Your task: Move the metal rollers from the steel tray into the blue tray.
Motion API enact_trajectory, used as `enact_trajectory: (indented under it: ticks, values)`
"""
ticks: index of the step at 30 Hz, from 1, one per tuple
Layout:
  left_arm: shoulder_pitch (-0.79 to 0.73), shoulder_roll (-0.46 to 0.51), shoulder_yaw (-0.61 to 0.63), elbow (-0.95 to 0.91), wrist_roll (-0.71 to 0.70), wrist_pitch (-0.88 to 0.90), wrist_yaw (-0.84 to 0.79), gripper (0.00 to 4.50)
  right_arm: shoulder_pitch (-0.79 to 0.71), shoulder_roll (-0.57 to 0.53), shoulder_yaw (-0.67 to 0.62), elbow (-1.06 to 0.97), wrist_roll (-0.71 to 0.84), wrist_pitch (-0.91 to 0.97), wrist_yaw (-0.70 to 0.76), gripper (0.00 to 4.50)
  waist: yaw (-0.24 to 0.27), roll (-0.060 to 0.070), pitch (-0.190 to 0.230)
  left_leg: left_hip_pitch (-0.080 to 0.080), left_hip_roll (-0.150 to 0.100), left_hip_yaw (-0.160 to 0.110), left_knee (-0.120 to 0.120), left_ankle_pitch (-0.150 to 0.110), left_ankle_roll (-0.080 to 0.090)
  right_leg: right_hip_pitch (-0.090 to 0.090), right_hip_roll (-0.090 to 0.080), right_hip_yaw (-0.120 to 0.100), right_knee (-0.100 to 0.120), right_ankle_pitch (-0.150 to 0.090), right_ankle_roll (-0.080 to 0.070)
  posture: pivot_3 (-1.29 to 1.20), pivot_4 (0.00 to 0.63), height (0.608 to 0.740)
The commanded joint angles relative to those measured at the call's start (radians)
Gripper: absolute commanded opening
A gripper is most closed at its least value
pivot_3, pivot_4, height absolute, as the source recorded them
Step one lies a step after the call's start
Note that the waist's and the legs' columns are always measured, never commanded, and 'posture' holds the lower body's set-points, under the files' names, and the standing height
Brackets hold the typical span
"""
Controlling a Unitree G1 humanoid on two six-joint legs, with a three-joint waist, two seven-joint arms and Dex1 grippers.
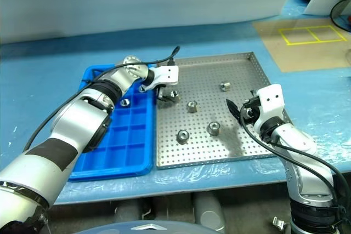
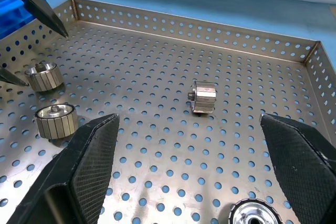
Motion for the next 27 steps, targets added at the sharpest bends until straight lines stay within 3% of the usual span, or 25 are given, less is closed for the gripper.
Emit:
enact_trajectory:
  ticks: [1, 11, 16, 21, 24, 27]
  values:
    - [0.003, -0.002, 0.002, 0.0, 0.022, 0.026, 0.034, 4.49, 0.007, -0.004, -0.01, -0.044, 0.001, -0.008, -0.013, 4.4, -0.002, 0.0, 0.0, 0.0, 0.0, 0.0, 0.0, 0.0, 0.001, 0.0, 0.0, 0.0, 0.0, 0.0, 0.0, -0.69, 0.15, 0.74]
    - [0.043, -0.043, 0.021, 0.002, 0.023, 0.07, 0.074, 4.49, 0.008, 0.001, 0.005, -0.034, -0.007, -0.021, -0.038, 4.4, -0.003, 0.0, 0.0, 0.001, 0.0, 0.0, 0.003, -0.002, 0.003, 0.003, -0.001, -0.001, -0.001, 0.0, 0.0, -0.7, 0.15, 0.74]
    - [0.053, -0.039, 0.018, 0.003, 0.036, 0.08, 0.104, 3.34, 0.011, 0.008, 0.008, -0.035, -0.013, -0.025, -0.052, 4.5, -0.005, 0.0, 0.0, 0.003, 0.0, 0.0, 0.003, -0.002, 0.004, 0.008, -0.003, -0.001, -0.003, 0.0, 0.0, -0.7, 0.15, 0.74]
    - [0.062, -0.032, 0.017, 0.003, 0.04, 0.071, 0.066, 3.34, 0.02, 0.016, 0.01, -0.037, -0.022, -0.032, -0.066, 4.5, -0.021, 0.0, 0.0, 0.004, -0.001, 0.0, 0.004, -0.004, 0.005, 0.01, -0.006, -0.001, -0.004, 0.0, 0.0, -0.7, 0.15, 0.74]
    - [0.069, -0.03, 0.016, 0.002, 0.046, 0.07, 0.076, 2.75, 0.018, 0.017, 0.009, -0.034, -0.023, -0.036, -0.07, 4.5, -0.032, 0.0, 0.0, 0.004, -0.002, 0.0, 0.004, -0.004, 0.006, 0.01, -0.007, -0.001, -0.005, 0.0, 0.0, -0.7, 0.15, 0.74]
    - [0.076, -0.026, 0.019, 0.002, 0.046, 0.066, 0.094, 2.75, 0.01, 0.02, 0.011, -0.025, -0.025, -0.042, -0.076, 4.5, -0.036, 0.0, 0.0, 0.004, -0.003, 0.0, 0.004, -0.004, 0.007, 0.011, -0.009, -0.003, -0.005, 0.0, 0.0, -0.69, 0.15, 0.74]
